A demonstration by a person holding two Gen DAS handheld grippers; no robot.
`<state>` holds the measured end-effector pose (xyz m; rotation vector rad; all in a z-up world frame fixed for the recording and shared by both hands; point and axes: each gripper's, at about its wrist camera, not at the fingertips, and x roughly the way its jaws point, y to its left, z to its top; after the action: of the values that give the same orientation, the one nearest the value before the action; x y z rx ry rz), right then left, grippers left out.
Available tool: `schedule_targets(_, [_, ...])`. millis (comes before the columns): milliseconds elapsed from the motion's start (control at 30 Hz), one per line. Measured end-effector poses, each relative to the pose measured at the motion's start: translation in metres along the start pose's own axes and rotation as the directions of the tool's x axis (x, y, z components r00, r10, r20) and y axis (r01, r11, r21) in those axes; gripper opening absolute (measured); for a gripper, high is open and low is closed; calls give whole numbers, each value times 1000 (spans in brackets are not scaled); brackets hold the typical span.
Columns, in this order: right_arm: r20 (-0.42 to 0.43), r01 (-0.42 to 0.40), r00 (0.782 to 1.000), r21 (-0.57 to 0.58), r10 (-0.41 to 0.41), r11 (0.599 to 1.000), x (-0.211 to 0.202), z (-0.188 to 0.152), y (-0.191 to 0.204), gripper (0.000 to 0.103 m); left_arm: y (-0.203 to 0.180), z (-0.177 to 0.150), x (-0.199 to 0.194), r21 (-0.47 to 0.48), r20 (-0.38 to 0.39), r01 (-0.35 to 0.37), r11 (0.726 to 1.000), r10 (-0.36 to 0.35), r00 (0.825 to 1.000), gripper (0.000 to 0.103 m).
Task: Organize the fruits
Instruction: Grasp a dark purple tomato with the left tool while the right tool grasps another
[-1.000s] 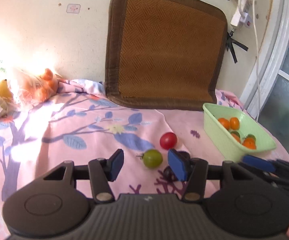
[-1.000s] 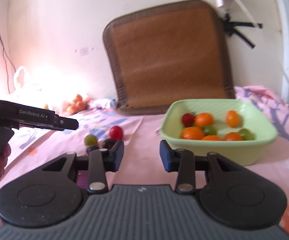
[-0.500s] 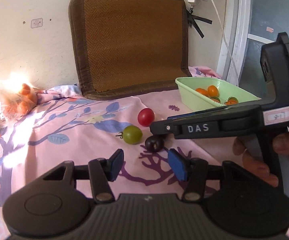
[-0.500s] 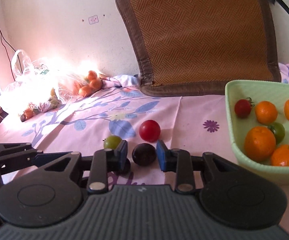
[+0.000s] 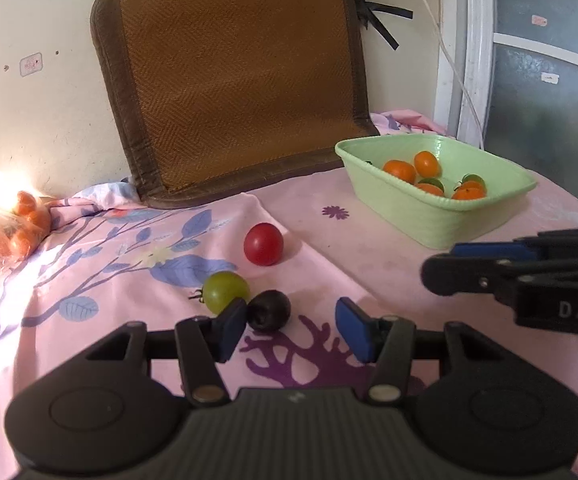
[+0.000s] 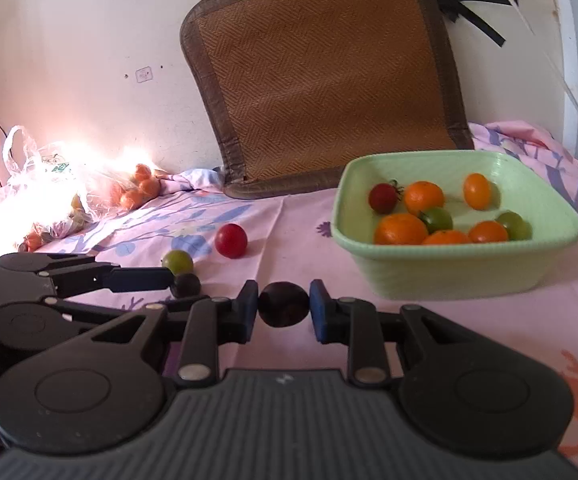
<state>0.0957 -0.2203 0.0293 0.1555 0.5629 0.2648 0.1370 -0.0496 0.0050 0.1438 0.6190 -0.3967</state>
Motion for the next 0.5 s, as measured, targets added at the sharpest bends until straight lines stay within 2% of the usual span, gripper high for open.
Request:
schedule_targets(33, [1,9,1000,7,-9,1000,-1,-3,-2,30,0,1,2,-4,-7,-9,1000,9,1000,49])
schedule_targets(167, [-11,25,1000,30,-25,999,-4,-13,-9,30,2,4,9,-7,-12,-56,998,56,998,25])
schedule_targets(267, [-2,30,1000,35,-30,999,-6,-15,-7,30,2,5,6,-26,-13,-55,998,54,998,24])
schedule_targets(400, [35,45,998,20,-46,999,-25,-20,-9,30,-13,1,-11,-34,4,42,999,-41,999,24])
schedule_targets(500, [63,83,995,2,-83,997,-41,-28,-12,30,-35,-1,-22,-35,11,135,990,-134,991,25])
